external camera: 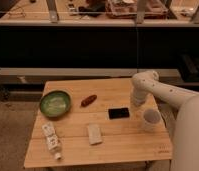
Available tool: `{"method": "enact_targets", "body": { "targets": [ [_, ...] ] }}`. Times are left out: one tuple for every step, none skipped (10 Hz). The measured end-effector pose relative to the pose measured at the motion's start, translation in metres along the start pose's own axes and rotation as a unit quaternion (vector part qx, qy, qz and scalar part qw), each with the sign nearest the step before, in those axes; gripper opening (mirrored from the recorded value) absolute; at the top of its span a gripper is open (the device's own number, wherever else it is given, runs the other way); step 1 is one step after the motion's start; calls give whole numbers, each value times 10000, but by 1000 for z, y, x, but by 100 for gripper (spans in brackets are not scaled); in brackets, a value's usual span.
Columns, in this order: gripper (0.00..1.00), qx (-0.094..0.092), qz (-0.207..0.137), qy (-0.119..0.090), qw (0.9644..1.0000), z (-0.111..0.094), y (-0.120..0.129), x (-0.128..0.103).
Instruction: Push the eraser across the table
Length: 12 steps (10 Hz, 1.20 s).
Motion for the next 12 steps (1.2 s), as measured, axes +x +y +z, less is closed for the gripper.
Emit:
{"method": "enact_targets", "body": {
  "targets": [
    [2, 28, 6, -13, 10000, 2, -1, 1],
    [2, 28, 12, -23, 10000, 5, 0, 2],
    [2, 0, 21, -24, 10000, 10, 2, 4],
    [2, -27, 43, -16, 10000, 15, 5, 8],
    [2, -40, 61, -12, 10000, 17, 7, 10],
    [2, -46, 89, -29, 9999, 18, 8, 12],
    [2, -52, 115, -73, 9999, 19, 8, 12],
    [2, -67, 123, -93, 9999, 19, 8, 11],
    [2, -105, 124, -116, 9998, 21, 9, 9],
    [2, -136, 115, -140, 9997, 23, 8, 6],
    [2, -153, 99, -157, 9997, 25, 7, 3],
    [2, -157, 87, -176, 9997, 26, 5, 0]
  ]
}}
